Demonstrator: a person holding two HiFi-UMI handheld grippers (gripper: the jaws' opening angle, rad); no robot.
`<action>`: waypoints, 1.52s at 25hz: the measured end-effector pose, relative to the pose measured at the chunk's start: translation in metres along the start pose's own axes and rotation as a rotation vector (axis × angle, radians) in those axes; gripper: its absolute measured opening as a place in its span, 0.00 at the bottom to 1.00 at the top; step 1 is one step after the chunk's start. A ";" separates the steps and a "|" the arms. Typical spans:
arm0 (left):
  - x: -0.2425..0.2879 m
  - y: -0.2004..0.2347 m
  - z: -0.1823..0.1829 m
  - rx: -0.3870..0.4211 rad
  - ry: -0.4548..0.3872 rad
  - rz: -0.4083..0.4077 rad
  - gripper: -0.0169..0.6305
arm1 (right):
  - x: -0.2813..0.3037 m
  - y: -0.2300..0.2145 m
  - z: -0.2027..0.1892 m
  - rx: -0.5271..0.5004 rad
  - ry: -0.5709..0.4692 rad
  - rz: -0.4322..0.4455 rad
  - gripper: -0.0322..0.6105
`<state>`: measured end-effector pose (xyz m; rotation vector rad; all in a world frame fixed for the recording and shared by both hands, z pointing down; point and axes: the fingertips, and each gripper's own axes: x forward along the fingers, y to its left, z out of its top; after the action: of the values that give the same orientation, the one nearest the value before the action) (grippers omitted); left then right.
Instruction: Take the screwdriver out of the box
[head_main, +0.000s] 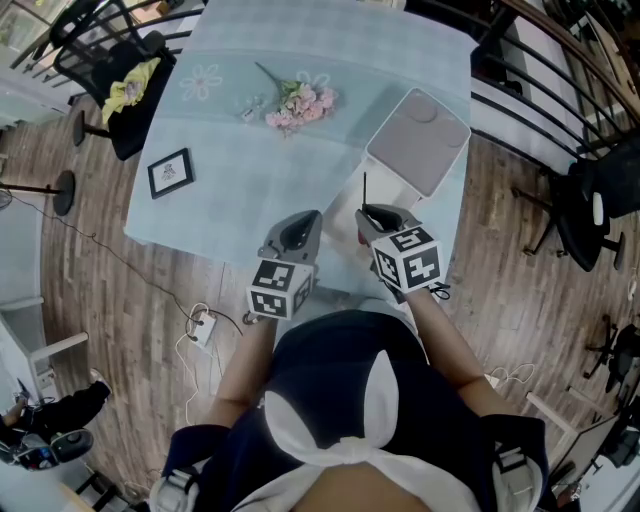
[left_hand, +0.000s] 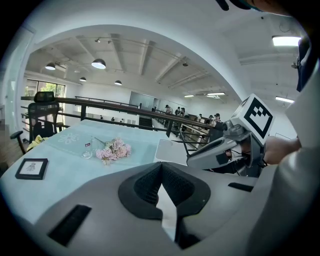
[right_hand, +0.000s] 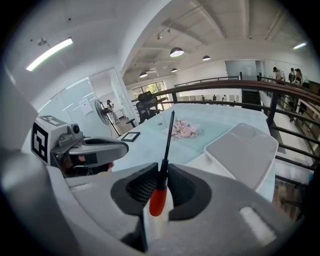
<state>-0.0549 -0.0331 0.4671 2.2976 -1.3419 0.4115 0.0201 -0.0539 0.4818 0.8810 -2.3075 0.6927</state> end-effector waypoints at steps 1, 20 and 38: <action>0.000 -0.001 0.001 0.001 -0.007 0.000 0.05 | -0.002 0.001 0.002 -0.002 -0.008 0.002 0.14; -0.012 -0.016 0.021 0.020 -0.060 0.001 0.05 | -0.049 0.017 0.043 -0.060 -0.201 0.032 0.14; -0.015 -0.029 0.037 0.060 -0.088 -0.025 0.05 | -0.070 0.021 0.059 -0.072 -0.313 0.065 0.14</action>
<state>-0.0352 -0.0285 0.4217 2.4042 -1.3585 0.3514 0.0295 -0.0484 0.3883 0.9398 -2.6301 0.5251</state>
